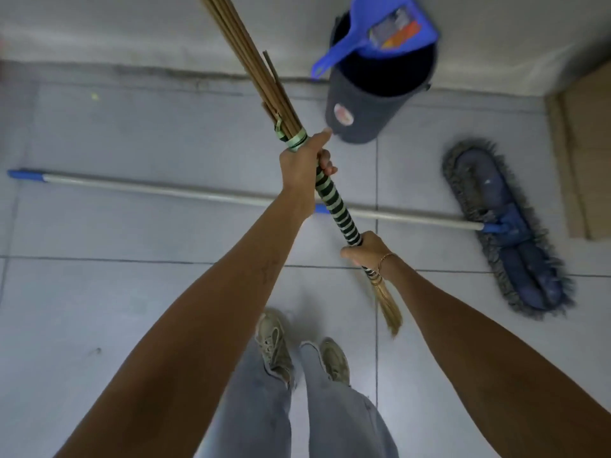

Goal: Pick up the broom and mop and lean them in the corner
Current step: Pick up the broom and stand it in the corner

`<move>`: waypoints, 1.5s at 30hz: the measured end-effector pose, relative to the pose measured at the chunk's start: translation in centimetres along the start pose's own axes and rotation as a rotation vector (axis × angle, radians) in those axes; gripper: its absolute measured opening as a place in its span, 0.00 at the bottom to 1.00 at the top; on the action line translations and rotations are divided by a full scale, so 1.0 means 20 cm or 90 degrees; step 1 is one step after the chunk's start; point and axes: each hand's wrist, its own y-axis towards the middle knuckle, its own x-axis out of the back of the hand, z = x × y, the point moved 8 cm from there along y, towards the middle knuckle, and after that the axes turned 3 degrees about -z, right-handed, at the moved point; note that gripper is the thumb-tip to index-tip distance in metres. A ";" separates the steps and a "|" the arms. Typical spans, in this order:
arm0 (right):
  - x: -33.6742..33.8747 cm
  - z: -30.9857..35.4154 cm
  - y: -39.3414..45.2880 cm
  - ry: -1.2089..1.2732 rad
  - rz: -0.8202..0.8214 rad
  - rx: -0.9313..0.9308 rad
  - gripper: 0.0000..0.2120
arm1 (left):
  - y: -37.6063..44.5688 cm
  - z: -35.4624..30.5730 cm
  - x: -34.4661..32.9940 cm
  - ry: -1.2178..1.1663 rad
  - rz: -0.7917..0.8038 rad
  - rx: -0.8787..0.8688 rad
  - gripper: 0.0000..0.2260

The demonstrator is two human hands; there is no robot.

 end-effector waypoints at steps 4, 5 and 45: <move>0.43 0.35 -0.52 0.068 -0.067 0.046 0.07 | -0.48 -0.61 -0.40 0.024 0.058 -0.078 0.16; 0.50 0.41 -0.63 0.084 -0.074 0.056 0.06 | -0.58 -0.72 -0.49 0.024 0.064 -0.096 0.16; 3.10 -1.96 -2.07 0.497 -0.496 0.015 0.10 | -2.89 0.71 -4.05 0.378 0.786 -0.091 0.20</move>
